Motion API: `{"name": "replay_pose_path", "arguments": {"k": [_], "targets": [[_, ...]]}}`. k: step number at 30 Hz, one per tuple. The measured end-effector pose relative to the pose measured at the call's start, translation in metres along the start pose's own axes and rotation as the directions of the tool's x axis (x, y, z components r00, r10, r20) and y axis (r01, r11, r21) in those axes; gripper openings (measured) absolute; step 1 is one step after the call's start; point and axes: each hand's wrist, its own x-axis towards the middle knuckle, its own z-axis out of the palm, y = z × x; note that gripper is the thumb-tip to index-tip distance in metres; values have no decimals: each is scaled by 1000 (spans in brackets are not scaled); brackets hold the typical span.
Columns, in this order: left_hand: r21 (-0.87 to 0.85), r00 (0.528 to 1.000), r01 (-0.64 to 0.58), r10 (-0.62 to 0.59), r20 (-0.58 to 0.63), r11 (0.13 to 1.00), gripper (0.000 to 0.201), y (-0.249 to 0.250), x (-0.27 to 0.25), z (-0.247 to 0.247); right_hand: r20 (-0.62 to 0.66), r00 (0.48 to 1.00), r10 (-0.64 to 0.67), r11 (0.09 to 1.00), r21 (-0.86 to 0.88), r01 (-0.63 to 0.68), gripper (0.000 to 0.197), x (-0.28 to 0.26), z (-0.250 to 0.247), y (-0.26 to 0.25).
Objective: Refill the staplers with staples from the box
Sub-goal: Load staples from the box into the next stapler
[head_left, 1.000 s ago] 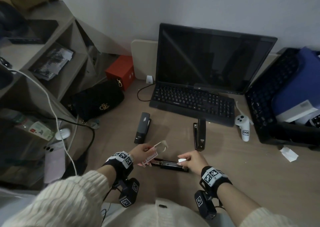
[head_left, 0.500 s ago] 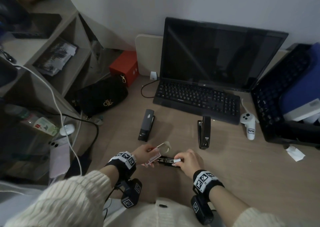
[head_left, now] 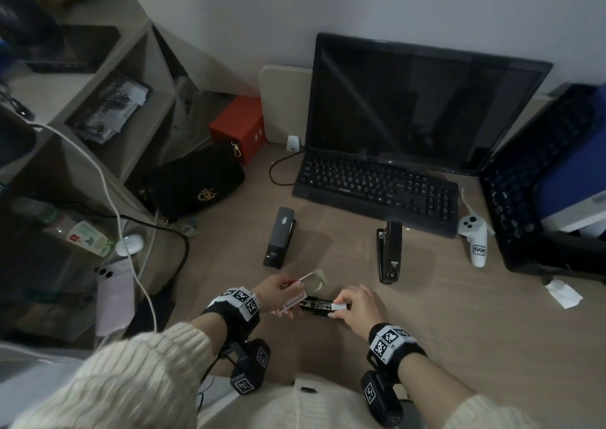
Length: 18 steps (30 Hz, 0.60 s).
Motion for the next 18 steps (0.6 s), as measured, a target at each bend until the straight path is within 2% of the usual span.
{"name": "replay_pose_path", "arguments": {"k": [8,13,18], "targets": [[6,1000,-12,12,6,1000,20,-1,1,-1,-7,998,-62,993,102,62,18,-3,-5,2],[-26,1000,-7,8,15,1000,22,-4,3,2,6,987,-159,986,44,158,21,-1,-1,4],[-23,1000,-4,4,6,1000,26,-8,7,1,1,990,-138,981,137,136,20,2,1,5]]}}
